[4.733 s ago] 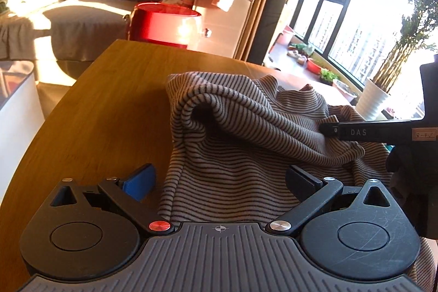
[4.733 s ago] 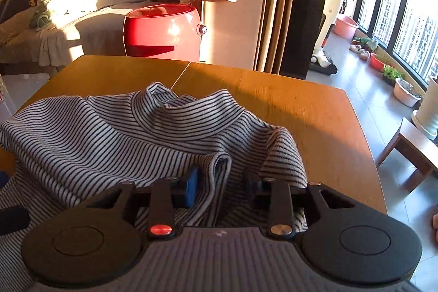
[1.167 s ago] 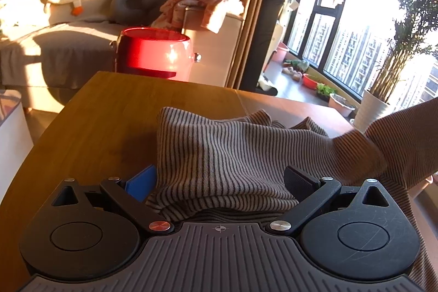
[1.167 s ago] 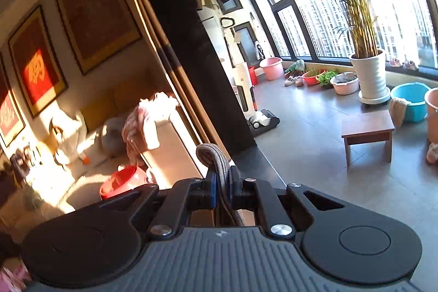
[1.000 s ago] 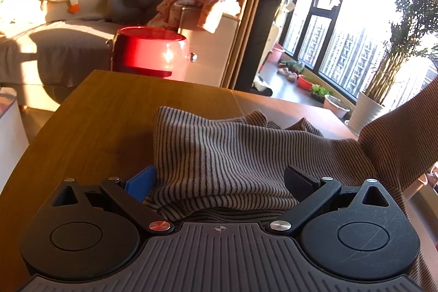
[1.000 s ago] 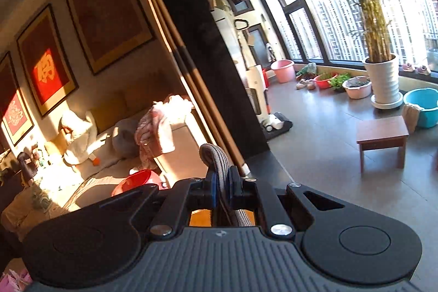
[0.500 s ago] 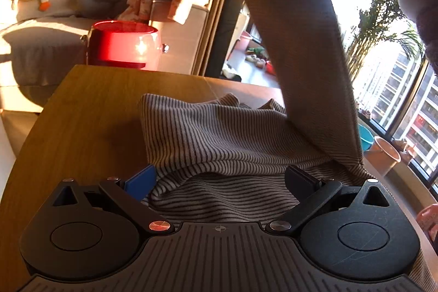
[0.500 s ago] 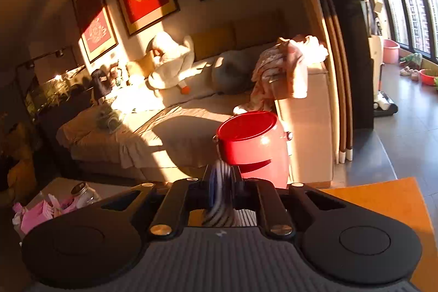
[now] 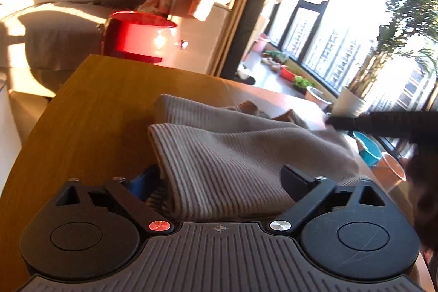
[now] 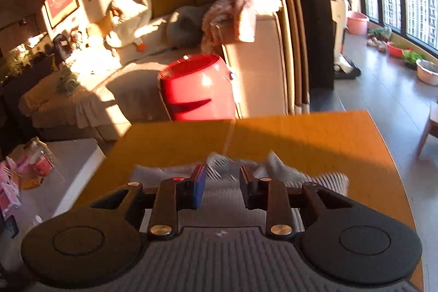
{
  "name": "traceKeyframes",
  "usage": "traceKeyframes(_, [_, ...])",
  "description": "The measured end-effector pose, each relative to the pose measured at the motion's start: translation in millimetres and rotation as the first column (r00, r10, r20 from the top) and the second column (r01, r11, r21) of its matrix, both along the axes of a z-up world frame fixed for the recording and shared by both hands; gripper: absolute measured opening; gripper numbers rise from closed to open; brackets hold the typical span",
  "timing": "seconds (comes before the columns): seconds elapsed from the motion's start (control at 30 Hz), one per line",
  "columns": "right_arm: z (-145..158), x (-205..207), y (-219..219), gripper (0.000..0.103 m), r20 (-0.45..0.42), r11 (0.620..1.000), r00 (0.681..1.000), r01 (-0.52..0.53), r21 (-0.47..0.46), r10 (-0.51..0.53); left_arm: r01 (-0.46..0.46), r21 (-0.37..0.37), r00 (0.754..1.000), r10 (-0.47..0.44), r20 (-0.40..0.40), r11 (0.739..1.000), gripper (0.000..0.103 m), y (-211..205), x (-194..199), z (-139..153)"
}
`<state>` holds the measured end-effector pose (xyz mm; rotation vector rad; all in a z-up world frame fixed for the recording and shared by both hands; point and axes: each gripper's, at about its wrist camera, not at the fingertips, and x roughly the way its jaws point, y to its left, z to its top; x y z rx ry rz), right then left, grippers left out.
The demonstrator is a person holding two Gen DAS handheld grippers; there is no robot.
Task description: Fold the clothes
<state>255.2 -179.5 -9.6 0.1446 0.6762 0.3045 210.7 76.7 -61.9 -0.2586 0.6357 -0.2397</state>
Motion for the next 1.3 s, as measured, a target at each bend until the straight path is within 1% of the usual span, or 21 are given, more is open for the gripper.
traceKeyframes(0.03, [-15.0,-3.4,-10.3,0.027,-0.024,1.0,0.999,0.026,-0.008,-0.026,-0.014,0.008,1.0,0.014,-0.008,1.0,0.076,0.6,2.5,-0.2])
traceKeyframes(0.1, [-39.1,-9.6,-29.0,0.027,-0.055,0.998,0.996,0.068,-0.011,-0.068,-0.032,0.021,0.999,0.032,-0.019,0.999,0.068,1.5,6.2,-0.6])
traceKeyframes(0.13, [-46.8,-13.6,-37.4,0.027,-0.051,0.997,0.996,0.072,0.009,-0.071,-0.037,0.033,0.999,0.037,-0.016,0.999,0.062,1.2,6.2,0.0])
traceKeyframes(0.17, [-49.5,-17.4,-42.9,0.027,-0.035,0.997,0.997,0.065,0.035,-0.064,-0.042,0.045,0.999,0.043,-0.014,0.998,0.058,1.0,6.2,0.6])
traceKeyframes(0.23, [-50.3,-21.6,-47.9,0.027,-0.022,0.997,0.998,0.058,0.054,-0.057,-0.05,0.065,0.999,0.051,-0.007,0.997,0.043,-0.1,5.6,3.0])
traceKeyframes(0.27, [-50.4,-22.7,-47.8,0.028,-0.016,0.997,0.998,0.053,0.051,-0.052,-0.051,0.069,0.999,0.051,0.0,0.996,0.039,-0.8,4.4,5.8])
traceKeyframes(0.33, [-52.7,-24.0,-45.4,0.03,0.002,0.999,0.999,0.042,0.031,-0.042,-0.051,0.077,0.999,0.05,0.017,0.996,0.022,-2.7,2.9,12.3])
traceKeyframes(0.37, [-54.0,-25.0,-43.6,0.03,0.015,0.999,0.999,0.037,0.014,-0.037,-0.049,0.081,0.999,0.047,0.027,0.995,0.021,-3.8,2.6,16.1])
traceKeyframes(0.43, [-57.2,-29.0,-37.2,0.03,0.061,0.998,0.998,0.025,-0.054,-0.021,-0.038,0.098,0.998,0.033,0.054,0.994,0.017,-8.1,3.5,25.4])
traceKeyframes(0.47, [-58.3,-31.2,-34.7,0.03,0.083,0.996,0.996,0.02,-0.083,-0.013,-0.033,0.114,0.997,0.025,0.07,0.993,0.017,-12.5,4.8,30.0])
traceKeyframes(0.53, [-58.7,-35.5,-33.9,0.03,0.106,0.994,0.994,0.02,-0.103,-0.009,-0.024,0.16,0.993,0.006,0.115,0.987,0.016,-24.7,9.8,42.0])
traceKeyframes(0.6, [-58.1,-34.8,-40.6,0.03,0.104,0.997,0.994,0.025,-0.066,-0.018,-0.026,0.188,0.984,-0.008,0.176,0.982,0.016,-34.8,14.3,55.6])
traceKeyframes(0.67, [-57.8,-34.5,-47.7,0.03,0.104,0.999,0.994,0.032,-0.021,-0.03,-0.033,0.182,0.968,-0.014,0.249,0.983,0.015,-38.1,12.3,68.4])
traceKeyframes(0.73, [-57.1,-36.9,-54.1,0.033,0.116,0.999,0.992,0.042,0.016,-0.043,-0.034,0.179,0.949,-0.024,0.313,0.983,0.015,-39.2,10.7,75.8])
traceKeyframes(0.77, [-56.9,-38.0,-56.4,0.036,0.123,0.998,0.991,0.049,0.029,-0.052,-0.035,0.18,0.941,-0.028,0.336,0.983,0.015,-38.8,11.2,76.9])
traceKeyframes(0.83, [-56.8,-40.0,-59.5,0.041,0.135,0.997,0.988,0.068,0.048,-0.074,-0.051,0.169,0.949,-0.005,0.316,0.984,0.015,-33.5,21.3,68.1])
traceKeyframes(0.9, [-57.0,-40.7,-61.1,0.05,0.139,0.995,0.986,0.087,0.056,-0.094,-0.076,0.17,0.968,0.032,0.248,0.983,0.015,-25.2,36.6,48.3])
traceKeyframes(1.0, [-57.7,-37.7,-59.2,0.055,0.125,0.994,0.986,0.105,0.041,-0.109,-0.088,0.202,0.988,0.06,0.143,0.975,0.014,-11.3,51.5,19.3])
traceKeyframes(1.1, [-58.2,-34.1,-54.0,0.061,0.11,0.994,0.988,0.105,0.011,-0.106,-0.105,0.208,0.991,0.084,0.106,0.973,0.014,2.8,55.0,9.9])
traceKeyframes(1.2, [-58.0,-30.7,-49.1,0.078,0.097,0.994,0.99,0.11,-0.026,-0.107,-0.125,0.196,0.99,0.109,0.088,0.973,0.014,14.9,55.9,8.2])
traceKeyframes(1.3, [-58.2,-28.6,-48.1,0.078,0.076,0.99,0.988,0.135,-0.048,-0.131,-0.144,0.184,0.989,0.133,0.072,0.972,0.013,26.9,56.5,6.7])
